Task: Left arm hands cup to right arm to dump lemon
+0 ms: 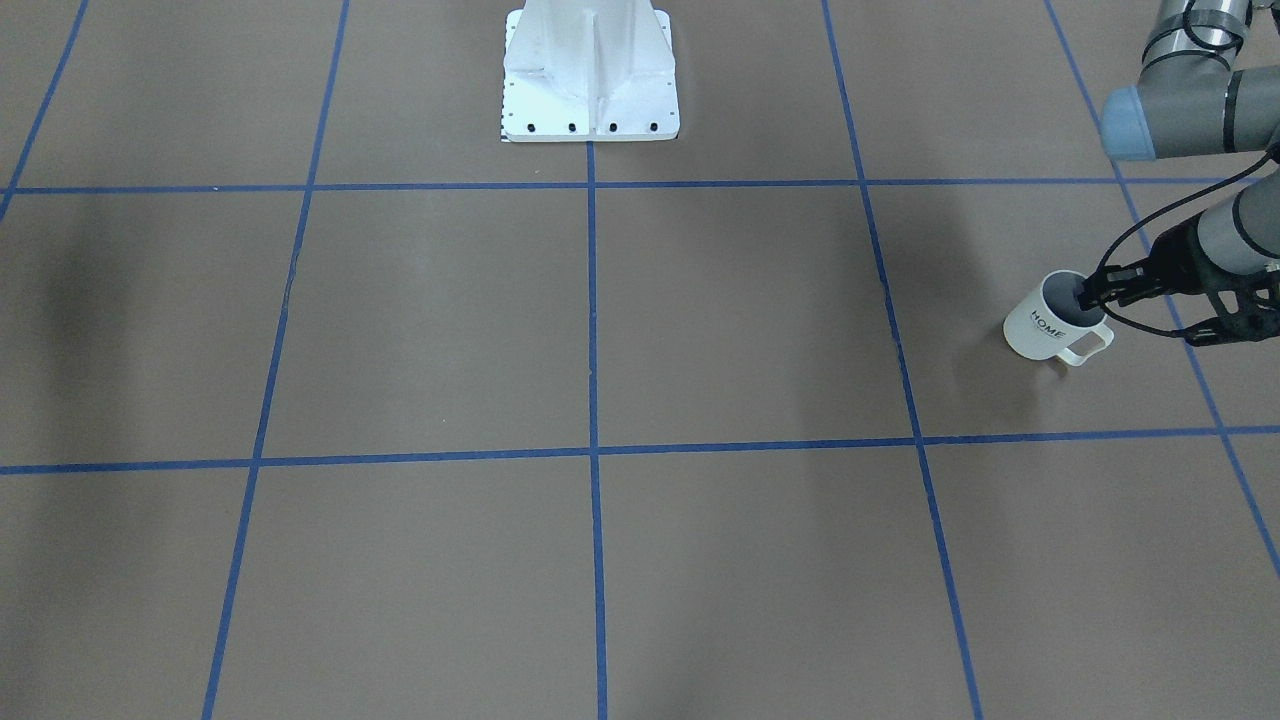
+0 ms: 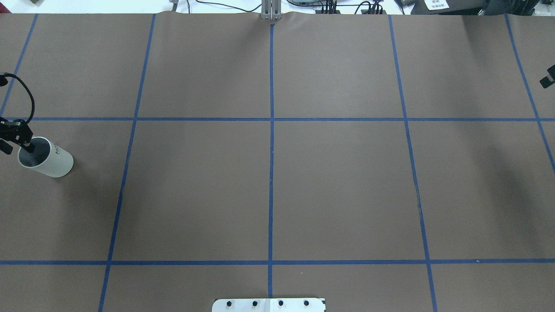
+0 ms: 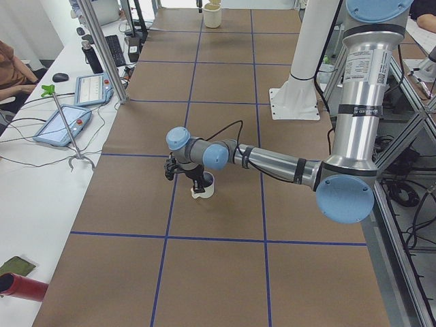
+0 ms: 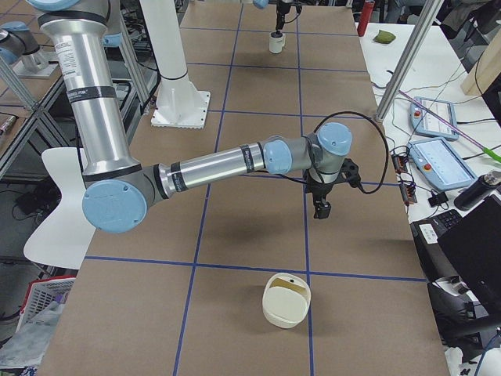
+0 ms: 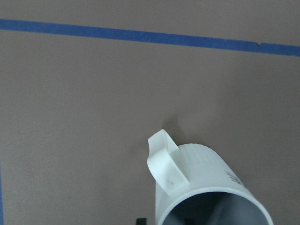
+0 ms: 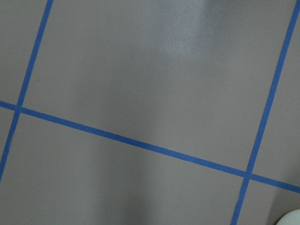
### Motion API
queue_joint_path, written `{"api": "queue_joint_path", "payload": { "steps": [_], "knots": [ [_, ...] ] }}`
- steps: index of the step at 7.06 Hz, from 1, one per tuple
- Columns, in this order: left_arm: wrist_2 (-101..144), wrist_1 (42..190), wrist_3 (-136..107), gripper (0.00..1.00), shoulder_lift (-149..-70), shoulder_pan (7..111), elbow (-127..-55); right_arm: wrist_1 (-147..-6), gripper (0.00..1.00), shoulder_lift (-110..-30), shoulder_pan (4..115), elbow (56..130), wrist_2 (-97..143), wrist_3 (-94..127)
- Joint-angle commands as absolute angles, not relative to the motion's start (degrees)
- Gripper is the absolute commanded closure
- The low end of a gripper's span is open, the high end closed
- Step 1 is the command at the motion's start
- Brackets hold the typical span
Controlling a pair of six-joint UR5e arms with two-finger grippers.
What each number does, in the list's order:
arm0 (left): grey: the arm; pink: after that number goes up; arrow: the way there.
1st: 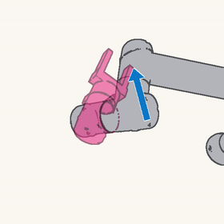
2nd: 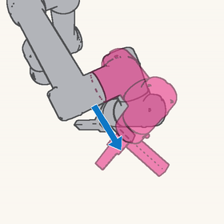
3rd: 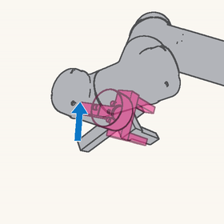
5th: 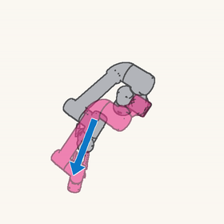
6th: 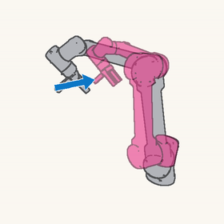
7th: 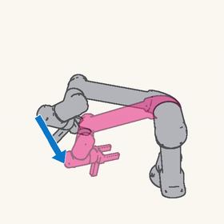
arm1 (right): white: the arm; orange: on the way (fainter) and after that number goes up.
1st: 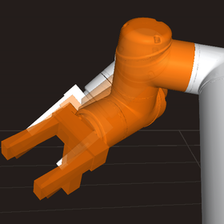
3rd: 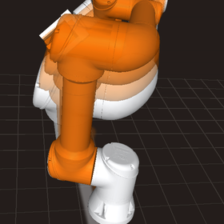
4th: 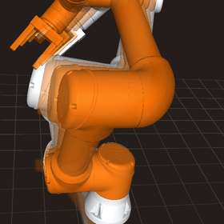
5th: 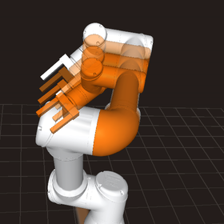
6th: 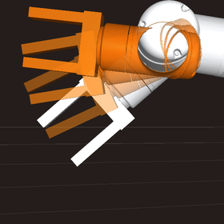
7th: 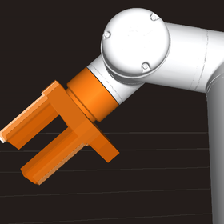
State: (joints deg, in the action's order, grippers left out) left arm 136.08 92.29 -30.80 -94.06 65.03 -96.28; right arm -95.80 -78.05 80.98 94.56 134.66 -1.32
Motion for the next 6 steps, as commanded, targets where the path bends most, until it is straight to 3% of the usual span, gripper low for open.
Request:
{"api": "queue_joint_path", "payload": {
  "steps": [1,4,6],
  "knots": [
    [135.97,92.11,-30.85,0.00,-93.96,65.04,-98.16,-95.80,0.01,-78.05,81.12,94.57,134.47,-1.32],
    [133.35,92.11,-29.80,0.00,-90.63,72.02,-106.59,-95.71,0.01,-78.48,83.31,94.48,135.00,-1.41],
    [128.10,92.28,-30.59,0.00,-90.96,75.94,-106.09,-95.10,0.01,-78.49,84.11,94.39,133.26,-1.32]
  ]
}}
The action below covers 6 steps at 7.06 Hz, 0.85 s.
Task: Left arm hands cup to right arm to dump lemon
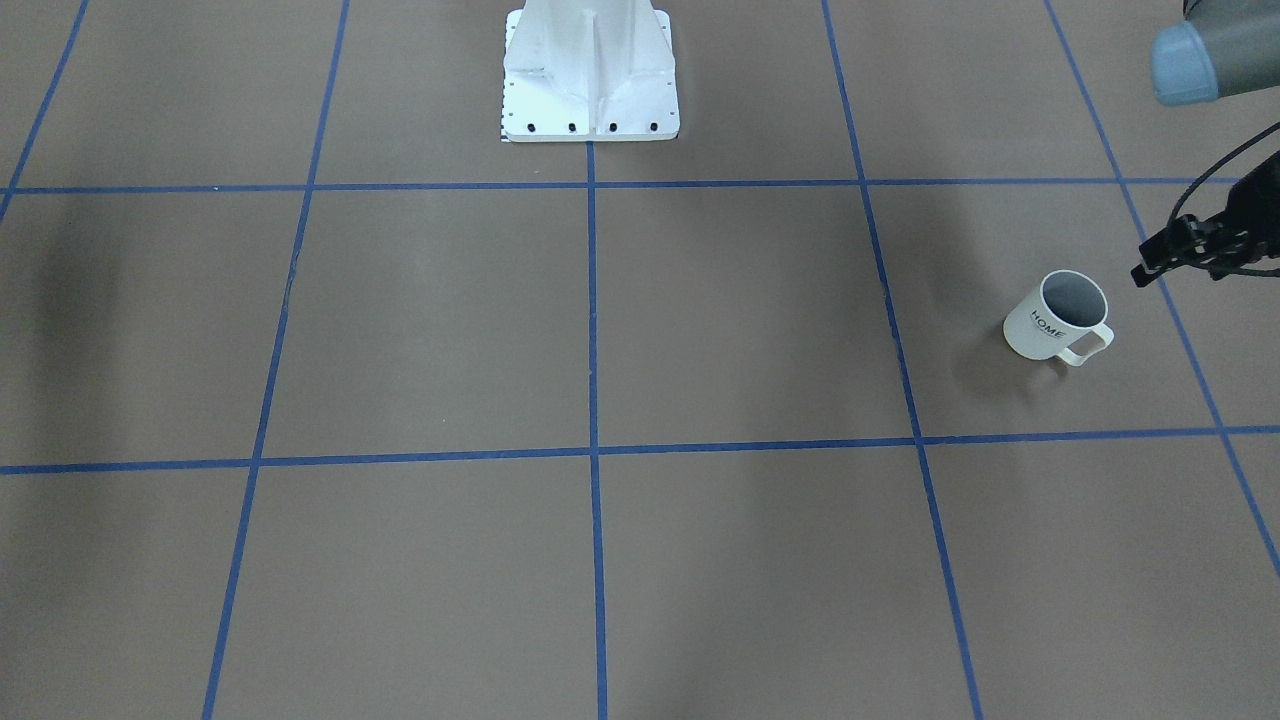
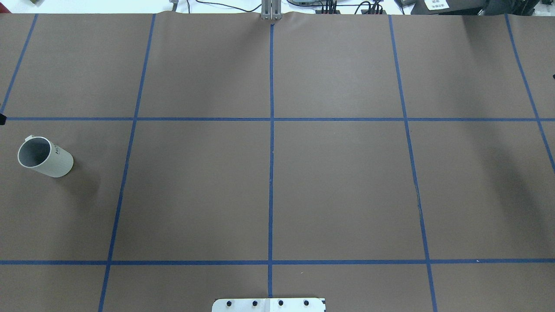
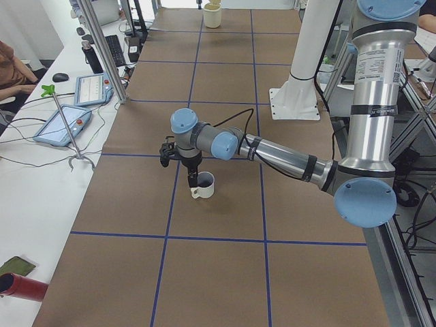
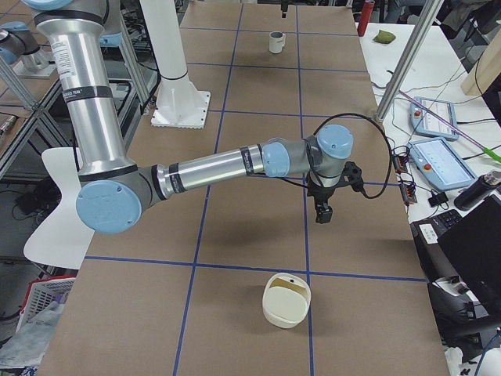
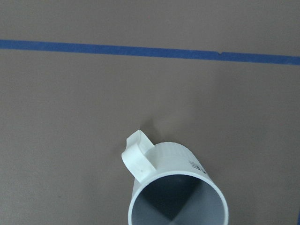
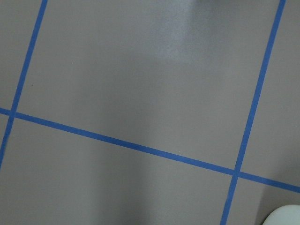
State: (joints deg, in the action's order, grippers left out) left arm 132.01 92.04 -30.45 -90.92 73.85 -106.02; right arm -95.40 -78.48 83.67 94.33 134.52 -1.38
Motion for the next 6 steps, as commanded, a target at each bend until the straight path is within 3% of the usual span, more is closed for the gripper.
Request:
{"api": "queue_joint_path", "payload": {
  "steps": [1,4,6],
  "knots": [
    [124.40,92.98,-30.24,0.00,-90.36,76.46,-106.78,-95.01,0.01,-79.18,84.29,94.31,129.24,-1.32],
    [124.80,94.22,-28.84,0.00,-89.04,80.75,-102.66,-92.66,0.01,-86.36,89.10,94.21,129.97,-2.54],
    [127.69,90.03,-1.56,0.00,-88.94,88.89,-99.00,-87.81,0.00,-92.09,93.23,94.13,136.82,-2.73]
  ]
}}
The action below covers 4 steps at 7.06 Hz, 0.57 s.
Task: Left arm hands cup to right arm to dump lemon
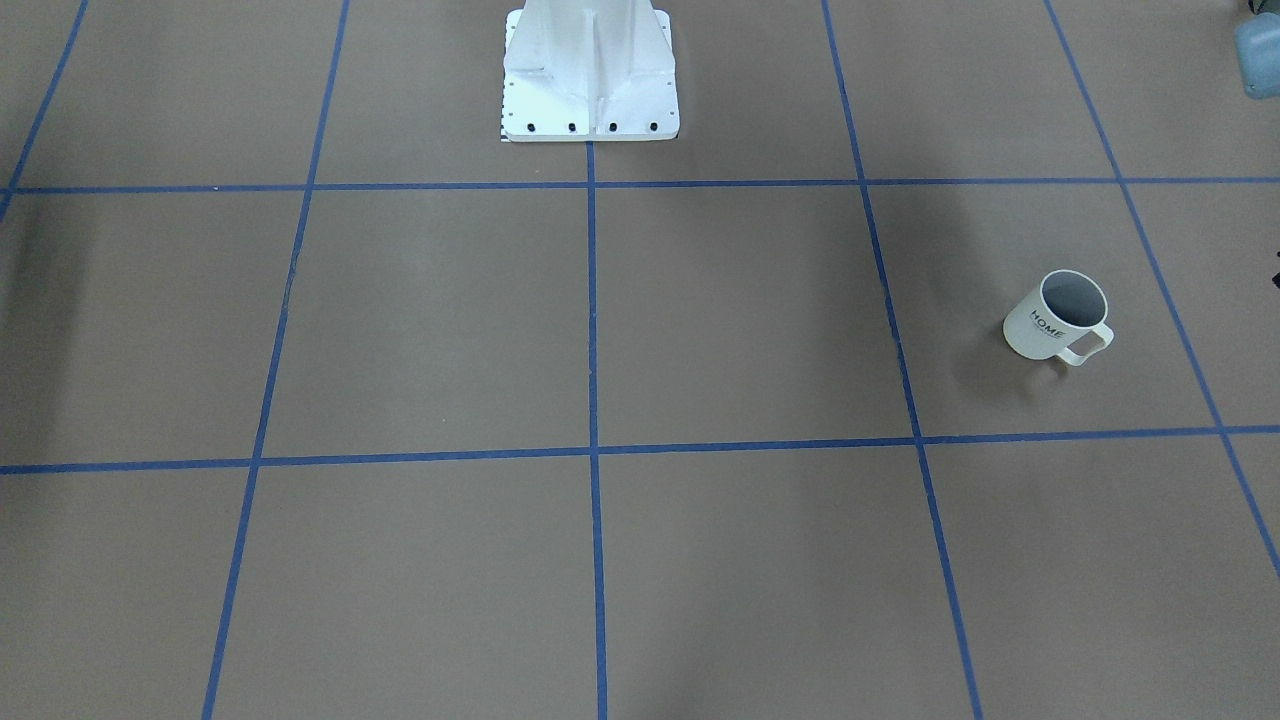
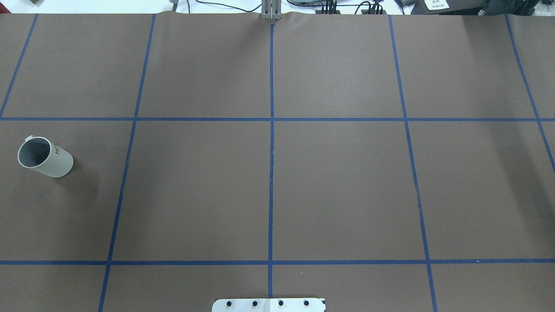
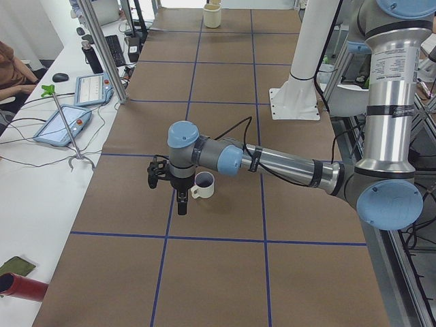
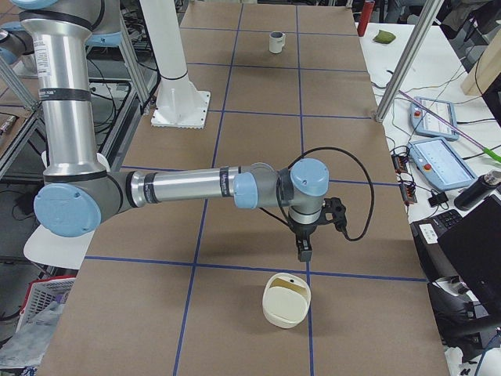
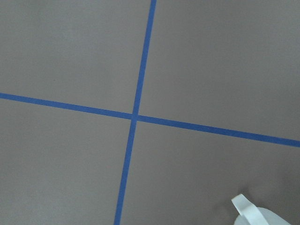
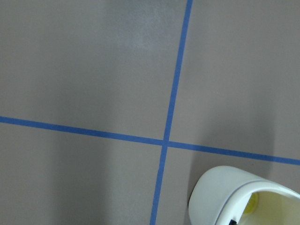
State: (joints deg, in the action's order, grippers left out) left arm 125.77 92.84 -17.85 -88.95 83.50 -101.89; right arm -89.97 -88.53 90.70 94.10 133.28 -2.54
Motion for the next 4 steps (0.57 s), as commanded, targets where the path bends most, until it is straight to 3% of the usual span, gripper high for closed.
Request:
{"api": "queue_joint_path", "payload": {
  "steps": [1,4],
  "knots": [
    [128.23,88.26,5.12,0.00,-89.12,91.47,-97.49,-87.63,0.00,-93.50,94.03,94.91,136.67,-3.07],
    [128.32,88.77,5.19,0.00,-87.89,91.58,-97.56,-87.71,0.00,-96.50,94.04,95.80,137.28,-3.34]
  ]
}}
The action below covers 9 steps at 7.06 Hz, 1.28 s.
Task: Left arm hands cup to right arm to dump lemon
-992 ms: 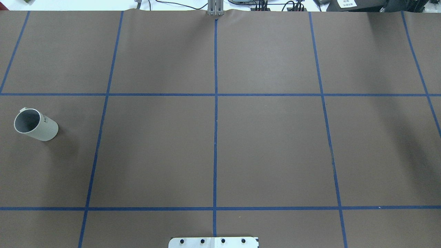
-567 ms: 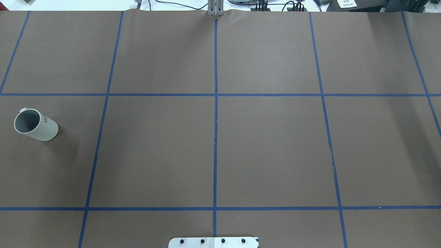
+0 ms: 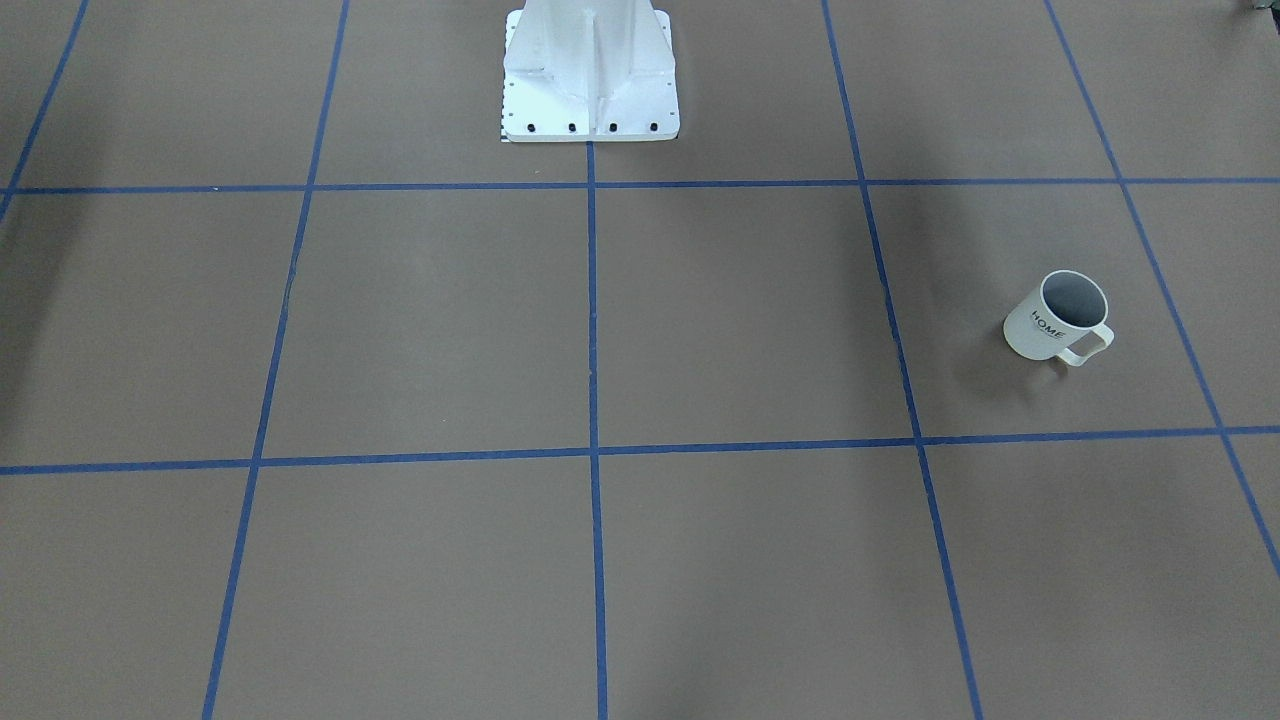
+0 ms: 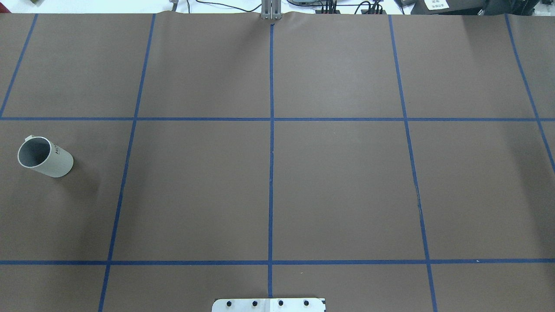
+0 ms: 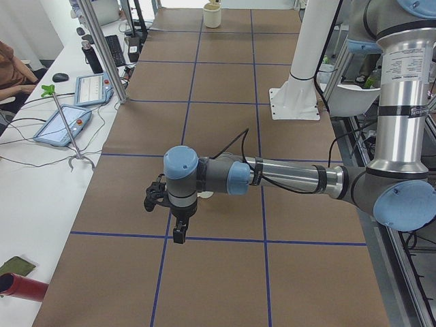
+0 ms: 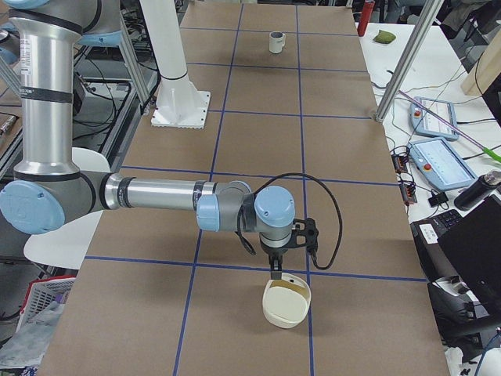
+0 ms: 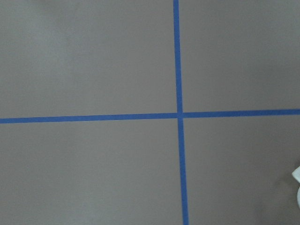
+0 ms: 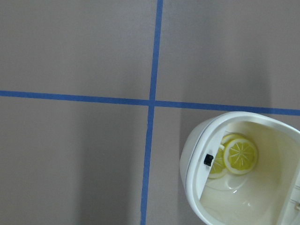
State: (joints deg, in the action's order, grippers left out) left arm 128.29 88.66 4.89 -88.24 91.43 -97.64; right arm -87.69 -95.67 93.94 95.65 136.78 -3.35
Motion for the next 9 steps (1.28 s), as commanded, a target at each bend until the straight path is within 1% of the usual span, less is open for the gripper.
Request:
{"api": "queue_joint_path", "payload": {
  "steps": [1,3,4,5,9],
  "knots": [
    [128.23,89.03,5.01,0.00,-88.06,91.50,-97.99,-87.89,0.00,-96.68,94.04,95.10,137.55,-3.34],
    [129.54,89.03,4.92,0.00,-88.15,91.23,-97.99,-87.63,0.00,-97.81,94.04,95.27,137.81,-3.34],
    [129.99,88.95,4.83,0.00,-88.15,91.23,-97.91,-87.71,0.00,-98.34,94.65,96.67,137.90,-3.25],
    [129.82,88.86,4.83,0.00,-88.15,91.23,-97.91,-88.41,0.00,-98.78,94.66,99.72,137.81,-2.47],
    [129.46,88.68,4.83,0.00,-88.15,91.14,-97.74,-88.24,0.00,-98.96,93.17,101.87,137.72,3.07]
  ]
}}
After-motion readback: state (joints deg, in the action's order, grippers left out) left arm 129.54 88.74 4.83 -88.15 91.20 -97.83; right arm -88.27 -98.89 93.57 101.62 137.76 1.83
